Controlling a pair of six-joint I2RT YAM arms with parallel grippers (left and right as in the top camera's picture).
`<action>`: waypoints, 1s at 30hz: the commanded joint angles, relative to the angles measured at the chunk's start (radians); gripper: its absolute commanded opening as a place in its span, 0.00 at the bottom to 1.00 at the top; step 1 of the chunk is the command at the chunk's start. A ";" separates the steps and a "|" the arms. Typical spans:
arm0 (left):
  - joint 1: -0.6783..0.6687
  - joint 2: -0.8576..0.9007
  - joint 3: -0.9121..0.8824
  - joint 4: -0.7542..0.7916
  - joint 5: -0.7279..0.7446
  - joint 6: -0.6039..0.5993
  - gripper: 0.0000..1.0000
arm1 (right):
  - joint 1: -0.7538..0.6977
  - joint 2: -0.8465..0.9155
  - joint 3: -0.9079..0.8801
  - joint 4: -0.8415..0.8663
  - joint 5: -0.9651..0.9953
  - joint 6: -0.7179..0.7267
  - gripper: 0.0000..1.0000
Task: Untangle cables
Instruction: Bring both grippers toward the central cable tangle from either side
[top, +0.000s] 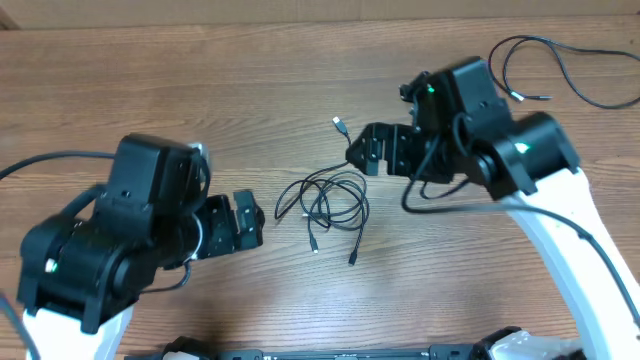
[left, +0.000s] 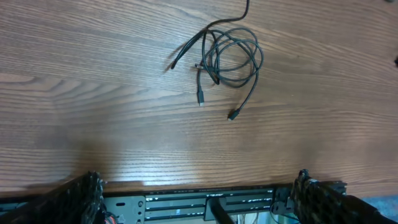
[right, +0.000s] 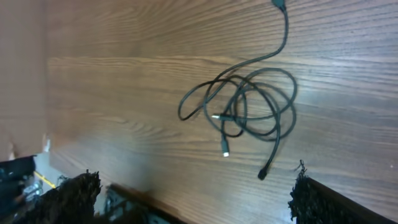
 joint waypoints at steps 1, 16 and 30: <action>0.005 0.039 -0.010 0.006 0.007 -0.013 1.00 | 0.003 0.051 0.000 -0.003 0.069 0.004 1.00; 0.005 0.137 -0.010 -0.038 0.015 -0.011 1.00 | 0.004 0.301 0.000 -0.007 0.084 0.005 1.00; 0.005 0.137 -0.010 -0.043 0.034 -0.014 1.00 | 0.018 0.375 -0.002 -0.034 0.098 -0.007 0.98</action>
